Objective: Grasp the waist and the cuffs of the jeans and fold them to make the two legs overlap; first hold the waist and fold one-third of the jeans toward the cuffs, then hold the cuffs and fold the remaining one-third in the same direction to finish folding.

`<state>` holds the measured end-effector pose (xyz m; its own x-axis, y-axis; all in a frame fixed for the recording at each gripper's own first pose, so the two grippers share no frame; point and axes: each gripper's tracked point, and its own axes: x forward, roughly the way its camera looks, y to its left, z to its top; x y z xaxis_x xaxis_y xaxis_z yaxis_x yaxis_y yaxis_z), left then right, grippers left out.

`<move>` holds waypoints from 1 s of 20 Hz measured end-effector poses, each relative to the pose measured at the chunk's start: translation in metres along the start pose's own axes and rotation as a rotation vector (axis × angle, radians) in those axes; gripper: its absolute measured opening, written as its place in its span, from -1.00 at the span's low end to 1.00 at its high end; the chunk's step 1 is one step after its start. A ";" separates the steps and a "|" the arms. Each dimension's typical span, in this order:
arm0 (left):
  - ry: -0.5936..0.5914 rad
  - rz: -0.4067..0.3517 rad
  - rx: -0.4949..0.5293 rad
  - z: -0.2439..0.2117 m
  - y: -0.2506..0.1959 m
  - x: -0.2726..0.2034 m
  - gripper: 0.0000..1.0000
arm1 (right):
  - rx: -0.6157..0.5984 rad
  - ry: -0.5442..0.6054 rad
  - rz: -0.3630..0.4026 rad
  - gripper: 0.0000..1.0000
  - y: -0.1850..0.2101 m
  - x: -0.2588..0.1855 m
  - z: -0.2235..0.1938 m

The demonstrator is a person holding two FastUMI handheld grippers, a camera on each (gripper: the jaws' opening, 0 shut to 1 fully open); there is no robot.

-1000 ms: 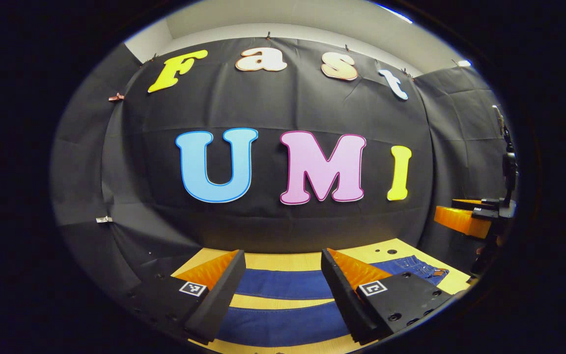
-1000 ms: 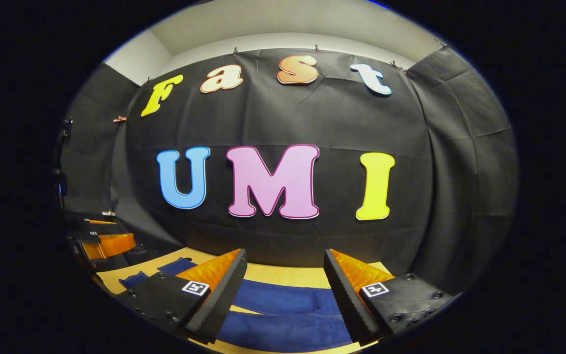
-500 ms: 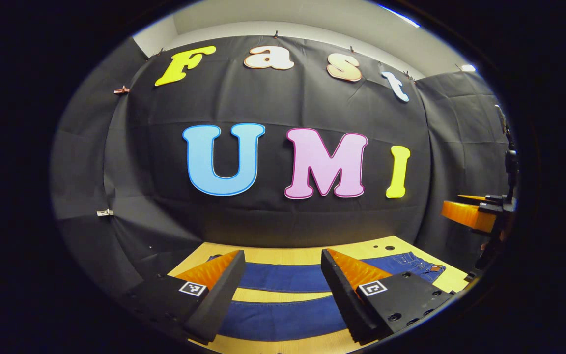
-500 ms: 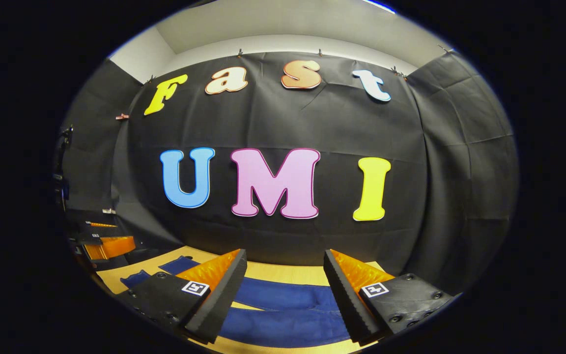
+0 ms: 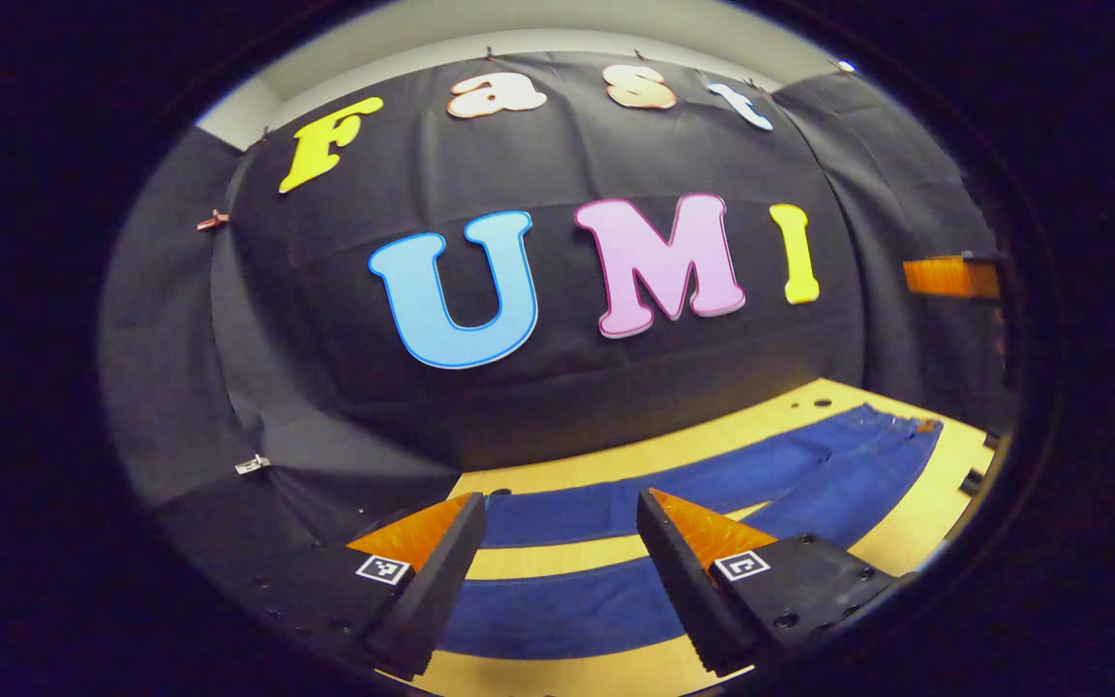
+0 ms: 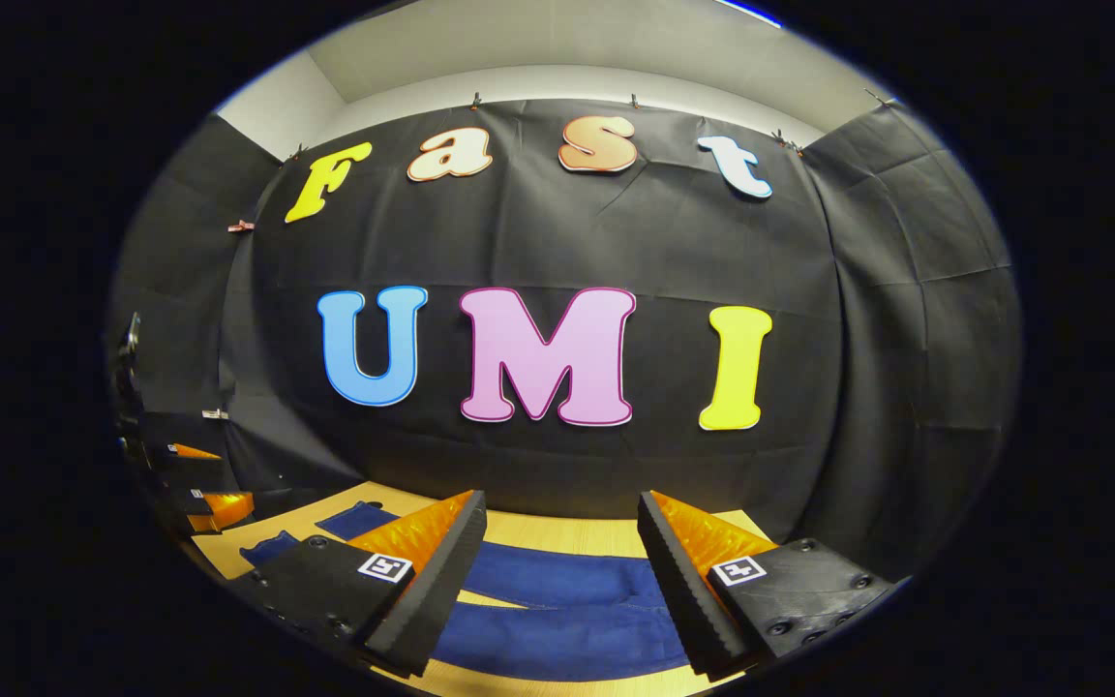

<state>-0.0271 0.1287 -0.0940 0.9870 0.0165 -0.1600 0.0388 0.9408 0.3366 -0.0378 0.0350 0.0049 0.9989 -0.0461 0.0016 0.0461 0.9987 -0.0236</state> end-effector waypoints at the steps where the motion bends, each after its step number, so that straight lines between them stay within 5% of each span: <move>1: 0.032 -0.023 0.081 -0.018 0.008 0.002 0.96 | 0.000 0.002 0.003 0.92 0.002 -0.003 -0.001; 13: 0.492 -0.429 0.851 -0.290 0.093 0.022 0.96 | -0.110 0.098 -0.045 0.92 -0.011 -0.023 -0.043; 18: 0.486 -0.496 0.998 -0.317 0.095 0.045 0.93 | -0.162 0.157 -0.095 0.93 -0.034 -0.028 -0.077; 20: 0.472 -0.532 1.019 -0.321 0.091 0.061 0.72 | -0.192 0.179 -0.111 0.93 -0.041 -0.032 -0.090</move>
<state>-0.0130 0.3239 -0.3709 0.6672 0.0321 -0.7442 0.7285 0.1803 0.6609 -0.0716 -0.0066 -0.0837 0.9710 -0.1759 -0.1616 0.1379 0.9652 -0.2222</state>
